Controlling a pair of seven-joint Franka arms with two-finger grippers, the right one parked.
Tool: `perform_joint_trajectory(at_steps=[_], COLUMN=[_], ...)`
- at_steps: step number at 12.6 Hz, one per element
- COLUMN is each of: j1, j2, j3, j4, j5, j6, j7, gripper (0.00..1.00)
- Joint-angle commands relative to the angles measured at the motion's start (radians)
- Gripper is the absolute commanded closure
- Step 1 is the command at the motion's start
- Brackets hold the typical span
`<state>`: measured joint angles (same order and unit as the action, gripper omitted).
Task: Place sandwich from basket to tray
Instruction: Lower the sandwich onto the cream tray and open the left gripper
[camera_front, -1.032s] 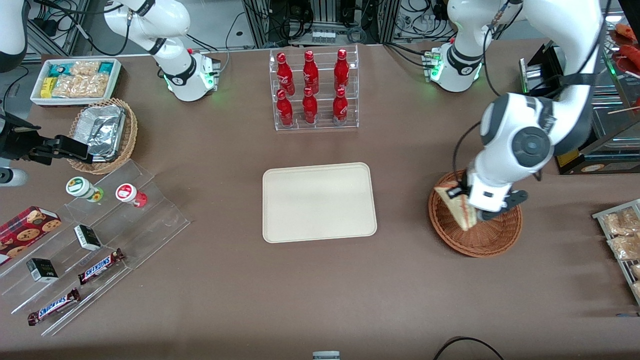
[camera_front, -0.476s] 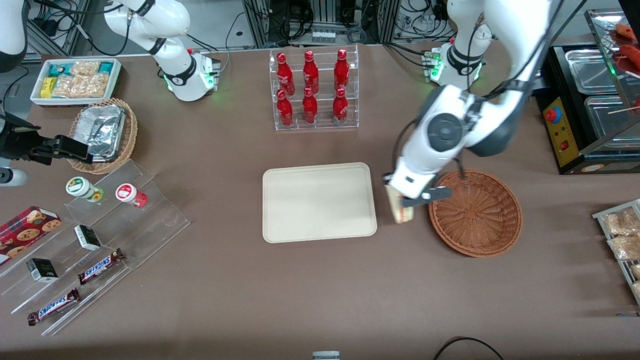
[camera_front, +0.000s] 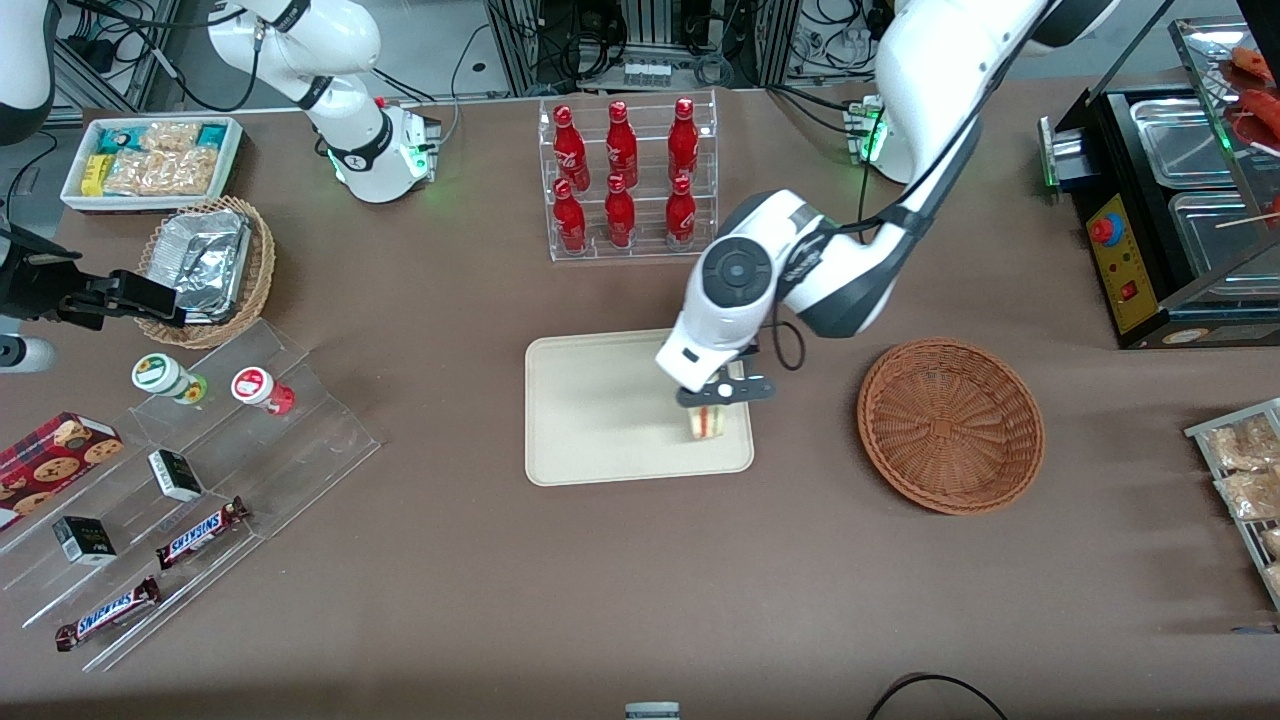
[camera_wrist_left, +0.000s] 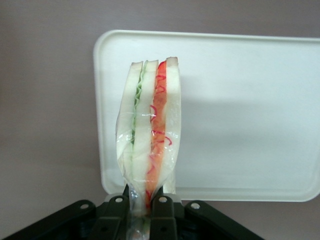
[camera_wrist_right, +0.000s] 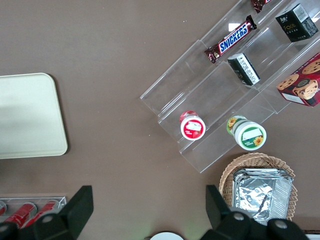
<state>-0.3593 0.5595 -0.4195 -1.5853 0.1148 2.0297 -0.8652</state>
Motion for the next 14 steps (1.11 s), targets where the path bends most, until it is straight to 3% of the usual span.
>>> perform_joint_trajectory(at_steps=[1,4,7,14], j1=[-0.073,-0.113,-0.147,-0.21], j2=[0.111,0.215,0.301,0.362], j3=[0.015,0.015,0.016,0.071], j4=[0.145,0.282,0.427,0.479], j5=[0.029,0.104,0.109,0.108], j6=[-0.029,-0.084,-0.166,-0.152], j7=[-0.058,-0.123,-0.127,-0.129], gripper=[1.0,1.0,1.0,1.0])
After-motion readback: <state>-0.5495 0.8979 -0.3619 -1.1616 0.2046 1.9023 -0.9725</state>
